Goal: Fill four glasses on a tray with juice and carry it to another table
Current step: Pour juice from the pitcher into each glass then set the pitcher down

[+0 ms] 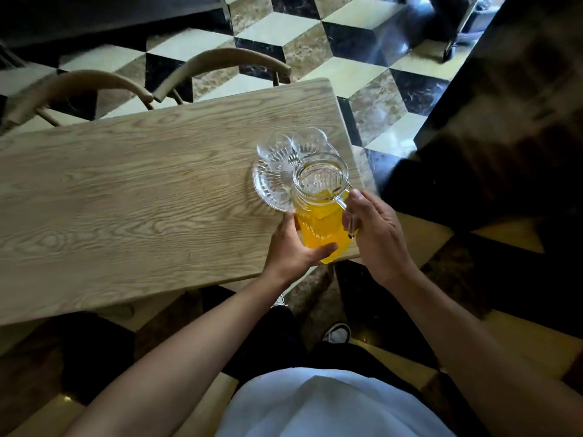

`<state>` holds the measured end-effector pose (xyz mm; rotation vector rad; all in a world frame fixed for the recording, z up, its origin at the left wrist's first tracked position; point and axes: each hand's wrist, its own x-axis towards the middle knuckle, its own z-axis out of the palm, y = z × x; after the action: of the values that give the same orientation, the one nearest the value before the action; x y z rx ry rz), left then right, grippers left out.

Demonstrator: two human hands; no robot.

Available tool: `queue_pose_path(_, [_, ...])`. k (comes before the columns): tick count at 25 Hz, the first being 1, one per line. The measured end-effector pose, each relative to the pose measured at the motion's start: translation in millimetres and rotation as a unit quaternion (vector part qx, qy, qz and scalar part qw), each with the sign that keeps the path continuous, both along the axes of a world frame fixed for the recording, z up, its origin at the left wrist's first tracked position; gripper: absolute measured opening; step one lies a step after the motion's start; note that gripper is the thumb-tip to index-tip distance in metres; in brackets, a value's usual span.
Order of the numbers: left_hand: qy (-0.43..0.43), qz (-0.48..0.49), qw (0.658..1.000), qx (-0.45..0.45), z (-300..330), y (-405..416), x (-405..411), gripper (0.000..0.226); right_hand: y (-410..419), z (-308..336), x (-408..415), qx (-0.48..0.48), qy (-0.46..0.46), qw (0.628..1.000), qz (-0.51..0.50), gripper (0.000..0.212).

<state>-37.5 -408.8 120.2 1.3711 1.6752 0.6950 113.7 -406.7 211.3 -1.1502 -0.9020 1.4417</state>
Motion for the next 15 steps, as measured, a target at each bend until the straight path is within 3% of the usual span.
queue_pose_path(4, [-0.015, -0.018, 1.0, -0.001, -0.3, 11.0, 30.6, 0.095, 12.5, 4.6, 33.4, -0.033, 0.054, 0.998, -0.014, 0.04])
queue_pose_path(8, [-0.039, -0.039, 0.998, -0.014, -5.3, 34.3, 51.9, 0.097, 31.5, 6.4, 58.1, -0.045, 0.084, 0.995, -0.004, 0.026])
queue_pose_path(15, [-0.077, -0.065, 0.993, -0.057, -26.3, 72.4, 80.4, 0.099, 71.9, -5.5, 85.1, -0.063, -0.084, 0.994, 0.018, 0.025])
